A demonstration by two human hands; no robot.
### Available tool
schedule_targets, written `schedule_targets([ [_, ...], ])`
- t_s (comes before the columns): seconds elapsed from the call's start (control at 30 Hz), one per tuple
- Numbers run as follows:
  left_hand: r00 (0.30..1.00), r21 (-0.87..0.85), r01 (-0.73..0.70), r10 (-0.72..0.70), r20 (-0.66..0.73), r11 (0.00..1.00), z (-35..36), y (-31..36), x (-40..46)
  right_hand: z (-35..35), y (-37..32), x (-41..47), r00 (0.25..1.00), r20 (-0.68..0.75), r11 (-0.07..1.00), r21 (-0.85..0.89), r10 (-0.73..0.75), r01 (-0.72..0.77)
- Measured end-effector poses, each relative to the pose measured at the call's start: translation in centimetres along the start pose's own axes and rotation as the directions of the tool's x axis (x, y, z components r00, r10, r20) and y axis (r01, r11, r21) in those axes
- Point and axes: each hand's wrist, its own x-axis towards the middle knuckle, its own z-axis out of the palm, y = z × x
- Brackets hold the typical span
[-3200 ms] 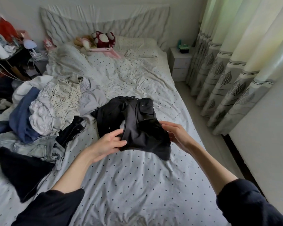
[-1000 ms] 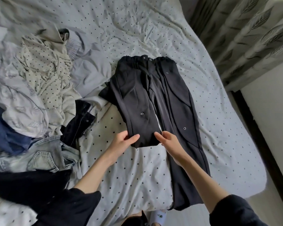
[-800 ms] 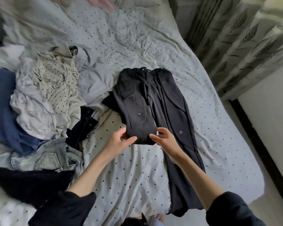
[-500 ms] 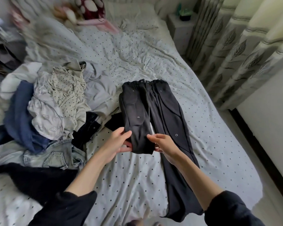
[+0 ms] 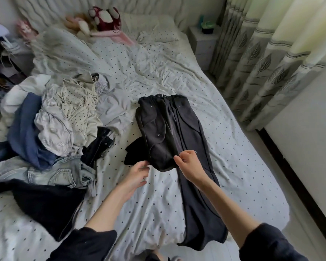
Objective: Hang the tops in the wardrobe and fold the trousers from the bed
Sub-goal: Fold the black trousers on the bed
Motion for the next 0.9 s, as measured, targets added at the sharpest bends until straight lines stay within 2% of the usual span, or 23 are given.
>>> schedule_targets([
  [0.1,0.997,0.016,-0.059,0.059,-0.041,0.998,0.4,-0.7,0.0,-0.9,-0.1,-0.4,0.999,-0.024,0.997,-0.068,-0.036,0.035],
  [0.13,0.995,0.079,-0.09,0.092,-0.026,0.993,0.5,-0.9,-0.1,-1.0,-0.1,-0.4,1.0,-0.01,0.999,-0.028,-0.026,0.026],
  [0.2,0.982,0.205,-0.189,0.187,0.025,0.96,1.3,-1.2,-0.3,-1.3,-0.5,-0.7,0.997,0.067,0.98,0.188,0.046,-0.058],
  [0.27,0.96,0.247,-0.278,0.268,0.076,0.928,2.1,-1.5,-0.5,-1.3,-1.2,-1.0,0.978,0.181,0.906,0.389,0.106,-0.17],
  [0.37,0.923,0.291,-0.384,0.375,0.089,0.876,3.3,-1.8,-0.7,-1.6,-1.9,-1.3,0.954,0.289,0.838,0.498,0.079,-0.221],
  [0.47,0.883,0.353,-0.431,0.468,-0.022,0.83,3.4,-1.9,-0.6,-1.9,-2.3,-1.5,0.948,0.311,0.814,0.533,0.064,-0.23],
  [0.6,0.915,0.349,-0.387,0.403,0.029,0.854,2.5,-2.9,-1.2,-1.9,-1.2,-1.9,0.921,0.341,0.796,0.496,0.187,-0.346],
  [0.67,0.927,0.344,-0.349,0.375,-0.01,0.872,2.1,-3.5,-1.1,-1.8,-0.2,-2.4,0.898,0.353,0.779,0.473,0.262,-0.412],
  [0.77,0.97,0.273,-0.211,0.236,-0.062,0.939,1.6,-4.3,-0.5,-1.9,1.3,-2.9,0.878,0.332,0.746,0.471,0.345,-0.471],
  [0.9,0.997,0.126,-0.076,0.079,-0.024,0.989,1.8,-3.9,0.9,-3.3,2.7,-2.7,0.852,0.385,0.641,0.563,0.355,-0.522],
])
